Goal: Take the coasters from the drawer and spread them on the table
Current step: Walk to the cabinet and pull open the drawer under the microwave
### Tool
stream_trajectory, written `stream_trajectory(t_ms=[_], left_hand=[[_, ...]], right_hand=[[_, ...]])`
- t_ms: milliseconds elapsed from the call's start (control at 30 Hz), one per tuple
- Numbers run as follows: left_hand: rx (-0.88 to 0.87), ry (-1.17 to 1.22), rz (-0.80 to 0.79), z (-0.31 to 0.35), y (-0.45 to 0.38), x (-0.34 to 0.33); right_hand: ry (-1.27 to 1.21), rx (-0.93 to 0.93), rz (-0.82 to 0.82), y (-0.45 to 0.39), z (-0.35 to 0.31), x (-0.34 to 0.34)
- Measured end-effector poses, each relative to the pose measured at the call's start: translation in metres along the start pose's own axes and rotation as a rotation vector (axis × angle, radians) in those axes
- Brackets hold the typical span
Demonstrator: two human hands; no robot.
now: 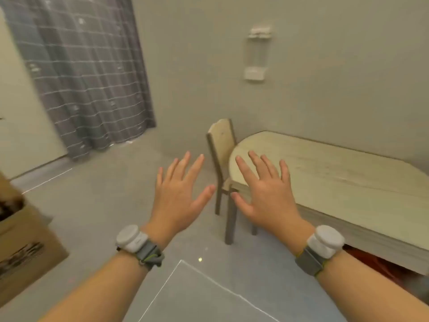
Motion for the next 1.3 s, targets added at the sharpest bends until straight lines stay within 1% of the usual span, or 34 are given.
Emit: stream_trajectory(t_ms=[33, 67, 100, 167, 200, 267, 367, 400, 500, 567, 633, 700, 733, 767, 800, 833, 900, 933, 967, 1000, 1033, 1067, 1100, 1167, 1200, 1233, 1300], left_hand=[[0.059, 0.008, -0.019, -0.031, 0.013, 0.0], [0.089, 0.017, 0.001, -0.038, 0.018, 0.0], [0.134, -0.003, 0.003, -0.067, 0.031, -0.003], [0.268, 0.018, 0.017, -0.146, 0.065, 0.0], [0.285, 0.028, 0.022, -0.155, 0.069, -0.001], [0.421, 0.045, 0.045, -0.241, 0.094, 0.012], [0.558, 0.084, 0.071, -0.331, 0.119, 0.021], [0.574, 0.112, 0.079, -0.335, 0.122, 0.022], [0.693, 0.166, 0.091, -0.415, 0.133, 0.027], [0.744, 0.177, 0.122, -0.442, 0.134, 0.033], [0.813, 0.214, 0.131, -0.478, 0.133, 0.027], [0.86, 0.249, 0.154, -0.518, 0.124, 0.015], [0.86, 0.255, 0.158, -0.524, 0.122, 0.016], [0.876, 0.283, 0.16, -0.541, 0.114, 0.007], [0.892, 0.297, 0.176, -0.571, 0.1, -0.006], [0.9, 0.302, 0.179, -0.578, 0.092, -0.007], [0.944, 0.36, 0.192, -0.632, 0.056, -0.029], [0.948, 0.375, 0.217, -0.669, 0.034, -0.041], [0.957, 0.387, 0.227, -0.679, 0.023, -0.04], [0.976, 0.419, 0.227, -0.705, 0.004, -0.047], [1.003, 0.452, 0.23, -0.736, -0.02, -0.054], [1.015, 0.464, 0.248, -0.771, -0.044, -0.059], [1.035, 0.483, 0.266, -0.777, -0.052, -0.052], [1.062, 0.525, 0.314, -0.834, -0.092, -0.045], [1.088, 0.523, 0.348, -0.866, -0.102, -0.046], [1.098, 0.51, 0.359, -0.874, -0.107, -0.038], [1.143, 0.534, 0.414, -0.916, -0.117, -0.031]], right_hand=[[-0.063, 0.017, -0.051, -0.01, -0.029, -0.021], [-0.077, 0.002, -0.068, -0.013, -0.035, -0.026], [-0.096, 0.034, -0.095, -0.021, -0.063, -0.044], [-0.176, 0.108, -0.117, -0.045, -0.14, -0.088], [-0.206, 0.123, -0.126, -0.046, -0.152, -0.094], [-0.312, 0.209, -0.167, -0.076, -0.238, -0.138], [-0.372, 0.29, -0.254, -0.108, -0.337, -0.188], [-0.398, 0.298, -0.263, -0.109, -0.345, -0.193], [-0.458, 0.34, -0.364, -0.145, -0.422, -0.243], [-0.485, 0.359, -0.379, -0.158, -0.443, -0.255], [-0.51, 0.359, -0.469, -0.178, -0.47, -0.288], [-0.521, 0.348, -0.522, -0.206, -0.49, -0.327], [-0.513, 0.353, -0.54, -0.21, -0.494, -0.33], [-0.519, 0.351, -0.557, -0.223, -0.5, -0.349], [-0.534, 0.331, -0.587, -0.247, -0.509, -0.376], [-0.556, 0.333, -0.576, -0.255, -0.512, -0.381], [-0.578, 0.323, -0.643, -0.302, -0.533, -0.424], [-0.632, 0.314, -0.656, -0.335, -0.546, -0.447], [-0.67, 0.304, -0.66, -0.346, -0.55, -0.449], [-0.7, 0.283, -0.698, -0.372, -0.559, -0.467], [-0.736, 0.257, -0.776, -0.404, -0.572, -0.49], [-0.769, 0.252, -0.807, -0.438, -0.587, -0.51], [-0.784, 0.248, -0.815, -0.447, -0.592, -0.51], [-0.855, 0.219, -0.898, -0.507, -0.63, -0.538], [-0.875, 0.214, -0.911, -0.536, -0.652, -0.556], [-0.894, 0.197, -0.903, -0.549, -0.661, -0.556], [-0.941, 0.187, -0.975, -0.586, -0.702, -0.573]])
Point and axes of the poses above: each hand's wrist, its own y-axis away from the middle knuckle, its own x-axis out of the back of the hand, z = x × y, the point moved 9 cm from there along -y, towards the middle knuckle, and after that the axes turned 8 degrees about -x, right-handed, at the moved point
